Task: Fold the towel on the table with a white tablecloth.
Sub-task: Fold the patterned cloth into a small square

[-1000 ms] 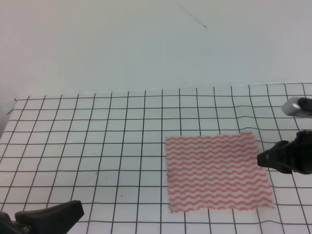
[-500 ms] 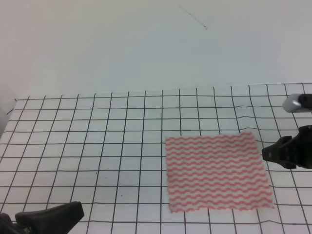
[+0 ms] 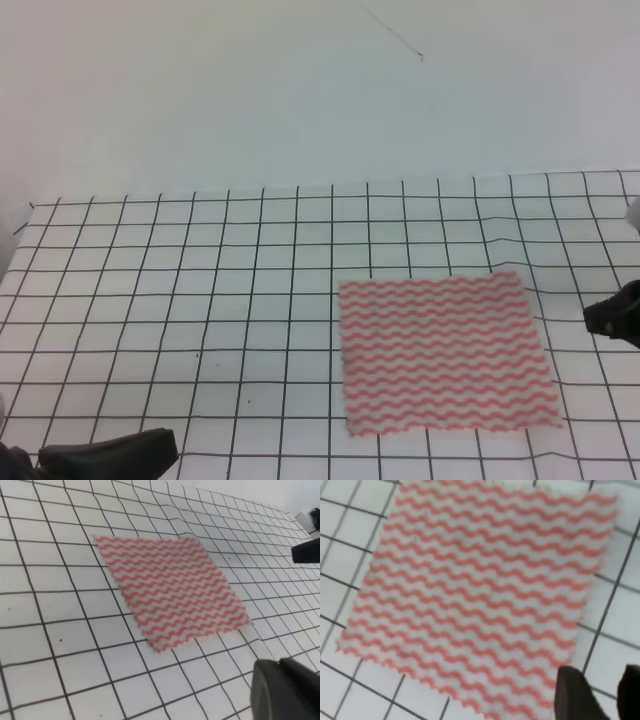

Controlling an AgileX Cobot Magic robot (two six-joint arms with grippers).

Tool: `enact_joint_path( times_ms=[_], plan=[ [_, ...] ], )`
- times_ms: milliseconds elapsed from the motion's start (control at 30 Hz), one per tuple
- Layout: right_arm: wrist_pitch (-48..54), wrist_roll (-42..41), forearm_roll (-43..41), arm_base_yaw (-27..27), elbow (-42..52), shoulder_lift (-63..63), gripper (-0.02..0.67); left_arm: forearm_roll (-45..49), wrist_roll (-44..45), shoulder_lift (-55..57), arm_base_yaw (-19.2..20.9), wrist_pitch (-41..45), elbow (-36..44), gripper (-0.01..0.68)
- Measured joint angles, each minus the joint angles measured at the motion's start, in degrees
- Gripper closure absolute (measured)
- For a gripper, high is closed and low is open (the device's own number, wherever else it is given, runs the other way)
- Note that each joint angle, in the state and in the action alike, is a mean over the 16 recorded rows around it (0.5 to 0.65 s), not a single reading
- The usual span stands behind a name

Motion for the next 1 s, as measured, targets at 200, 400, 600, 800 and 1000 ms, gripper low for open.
enact_joint_path(
  times_ms=[200, 400, 600, 800, 1000],
  plan=[
    [1.94, 5.55, -3.88, -0.52, 0.04, -8.05, 0.439, 0.76, 0.79, 0.11, 0.00, 1.33, -0.01, 0.674],
    [5.28, 16.16, -12.64, -0.52, 0.57, -18.08, 0.439, 2.30, 1.83, 0.44, 0.00, 3.53, -1.14, 0.674],
    [7.38, 25.54, -18.90, -0.52, 3.13, -26.36, 0.439, 4.42, 2.58, 1.44, 0.00, 5.34, -3.78, 0.674],
    [8.18, 30.36, -19.03, -0.46, 7.36, -30.49, 0.439, 6.15, 2.83, 2.90, 0.00, 6.30, -6.42, 0.674],
    [6.36, 30.50, -16.05, -0.03, 10.99, -30.96, 0.439, 6.60, 2.79, 5.83, 0.00, 5.52, -7.87, 0.674]
  ],
)
